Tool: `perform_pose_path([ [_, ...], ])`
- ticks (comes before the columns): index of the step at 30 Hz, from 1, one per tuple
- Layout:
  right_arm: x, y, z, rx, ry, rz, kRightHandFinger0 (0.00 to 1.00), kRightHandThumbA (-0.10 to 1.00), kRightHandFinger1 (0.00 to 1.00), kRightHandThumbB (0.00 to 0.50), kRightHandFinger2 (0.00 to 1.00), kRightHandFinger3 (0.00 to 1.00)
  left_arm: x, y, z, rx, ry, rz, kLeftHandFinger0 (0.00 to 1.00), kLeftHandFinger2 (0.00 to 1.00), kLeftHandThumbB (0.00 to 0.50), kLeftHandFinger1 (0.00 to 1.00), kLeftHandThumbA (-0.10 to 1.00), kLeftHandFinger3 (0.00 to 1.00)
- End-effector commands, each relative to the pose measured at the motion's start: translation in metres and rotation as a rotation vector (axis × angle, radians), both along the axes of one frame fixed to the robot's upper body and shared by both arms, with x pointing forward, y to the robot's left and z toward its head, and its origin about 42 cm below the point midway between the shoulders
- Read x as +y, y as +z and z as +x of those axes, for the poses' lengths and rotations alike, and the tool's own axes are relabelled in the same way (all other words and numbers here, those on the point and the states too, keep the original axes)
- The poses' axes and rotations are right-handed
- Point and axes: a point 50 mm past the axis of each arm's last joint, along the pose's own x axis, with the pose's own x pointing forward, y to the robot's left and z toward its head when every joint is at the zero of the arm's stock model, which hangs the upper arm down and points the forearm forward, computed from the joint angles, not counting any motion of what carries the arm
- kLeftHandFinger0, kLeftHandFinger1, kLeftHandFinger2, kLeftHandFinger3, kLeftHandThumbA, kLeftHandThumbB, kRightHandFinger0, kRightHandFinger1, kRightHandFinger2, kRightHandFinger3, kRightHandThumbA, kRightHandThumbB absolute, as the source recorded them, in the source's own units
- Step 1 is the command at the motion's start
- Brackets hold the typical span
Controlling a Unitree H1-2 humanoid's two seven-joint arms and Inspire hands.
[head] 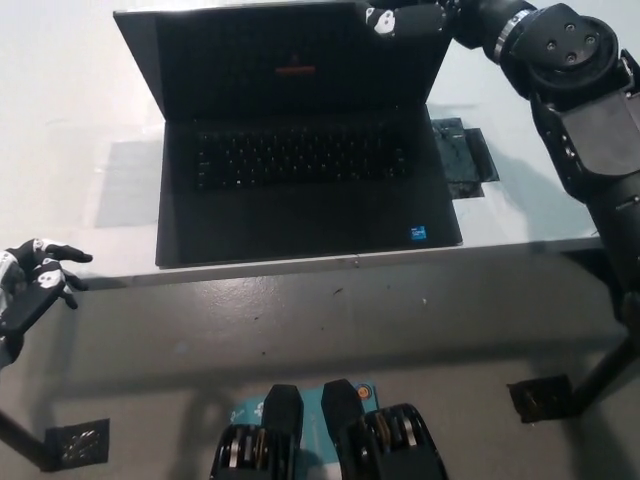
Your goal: The robot uses its right hand to push down on the lid of a laptop kept in the middle of the desk to close it
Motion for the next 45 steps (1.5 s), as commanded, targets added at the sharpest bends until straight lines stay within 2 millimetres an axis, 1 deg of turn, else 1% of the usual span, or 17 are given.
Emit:
perform_pose_path([
  [1,-0.017,0.002,0.008,0.004,-0.026,-0.068,1.00,0.48,1.00,0.452,1.00,1.00,0.010,0.021,0.001,-0.073,-0.020,0.024,0.28,0.49,0.153,0.36,-0.10,0.55],
  [2,-0.020,-0.001,0.009,0.015,-0.030,-0.062,1.00,0.46,1.00,0.457,1.00,1.00,0.009,0.020,-0.001,-0.064,-0.021,0.032,0.29,0.49,0.158,0.36,-0.10,0.55],
  [7,-0.017,0.022,0.010,-0.034,-0.038,-0.080,1.00,0.47,1.00,0.452,1.00,1.00,0.008,0.020,0.003,-0.063,-0.023,0.028,0.32,0.51,0.157,0.38,-0.10,0.56],
  [12,-0.014,0.021,0.005,-0.041,-0.017,-0.058,1.00,0.48,1.00,0.455,1.00,1.00,0.009,0.026,0.008,-0.077,-0.020,0.032,0.31,0.50,0.169,0.37,-0.10,0.54],
  [13,-0.016,0.009,0.004,-0.010,-0.018,-0.046,1.00,0.49,1.00,0.479,1.00,1.00,0.009,0.026,0.008,-0.082,-0.028,0.020,0.29,0.49,0.168,0.36,-0.10,0.54],
  [16,-0.021,-0.001,0.000,0.009,-0.028,-0.028,1.00,0.50,1.00,0.462,1.00,1.00,0.009,0.029,0.010,-0.089,-0.030,0.032,0.28,0.49,0.161,0.36,-0.10,0.54],
  [19,-0.032,-0.029,-0.010,0.044,-0.046,0.004,1.00,0.53,1.00,0.464,0.95,1.00,0.010,0.030,0.010,-0.084,-0.024,0.045,0.30,0.50,0.158,0.37,-0.09,0.54],
  [20,-0.031,-0.027,-0.010,0.041,-0.048,0.005,1.00,0.53,1.00,0.464,0.94,1.00,0.012,0.033,0.013,-0.091,-0.024,0.047,0.31,0.49,0.158,0.37,-0.10,0.54],
  [23,-0.041,-0.060,-0.024,0.105,-0.035,0.133,1.00,0.44,1.00,0.411,0.93,1.00,0.010,0.036,0.011,-0.087,-0.019,0.055,0.35,0.50,0.150,0.40,-0.10,0.54],
  [26,-0.044,-0.075,-0.031,0.128,-0.038,0.153,1.00,0.47,1.00,0.387,0.94,1.00,0.010,0.035,0.010,-0.077,-0.009,0.053,0.37,0.51,0.153,0.41,-0.10,0.54],
  [29,-0.047,-0.092,-0.047,0.150,-0.025,0.236,1.00,0.42,1.00,0.314,0.95,1.00,0.010,0.035,0.011,-0.097,-0.023,0.052,0.34,0.50,0.155,0.38,-0.10,0.54],
  [31,-0.050,-0.107,-0.054,0.176,-0.033,0.288,1.00,0.44,1.00,0.356,0.94,1.00,0.010,0.036,0.011,-0.091,-0.023,0.046,0.34,0.51,0.156,0.39,-0.10,0.55],
  [34,-0.051,-0.119,-0.064,0.196,-0.043,0.333,1.00,0.44,1.00,0.345,0.92,1.00,0.010,0.038,0.013,-0.096,-0.032,0.042,0.31,0.51,0.149,0.38,-0.10,0.55],
  [35,-0.052,-0.127,-0.071,0.214,-0.034,0.381,1.00,0.42,1.00,0.322,0.93,1.00,0.011,0.038,0.013,-0.104,-0.023,0.055,0.31,0.49,0.158,0.36,-0.10,0.54],
  [40,-0.053,-0.151,-0.081,0.251,-0.062,0.460,1.00,0.41,1.00,0.346,0.92,1.00,0.012,0.038,0.015,-0.107,-0.027,0.061,0.31,0.50,0.156,0.37,-0.10,0.54],
  [42,-0.052,-0.158,-0.085,0.273,-0.067,0.498,1.00,0.40,1.00,0.327,0.91,1.00,0.012,0.040,0.018,-0.111,-0.032,0.063,0.33,0.50,0.154,0.38,-0.10,0.55],
  [45,-0.052,-0.179,-0.094,0.305,-0.089,0.473,1.00,0.47,1.00,0.343,0.91,1.00,0.011,0.041,0.018,-0.111,-0.031,0.056,0.31,0.49,0.151,0.36,-0.10,0.54],
])
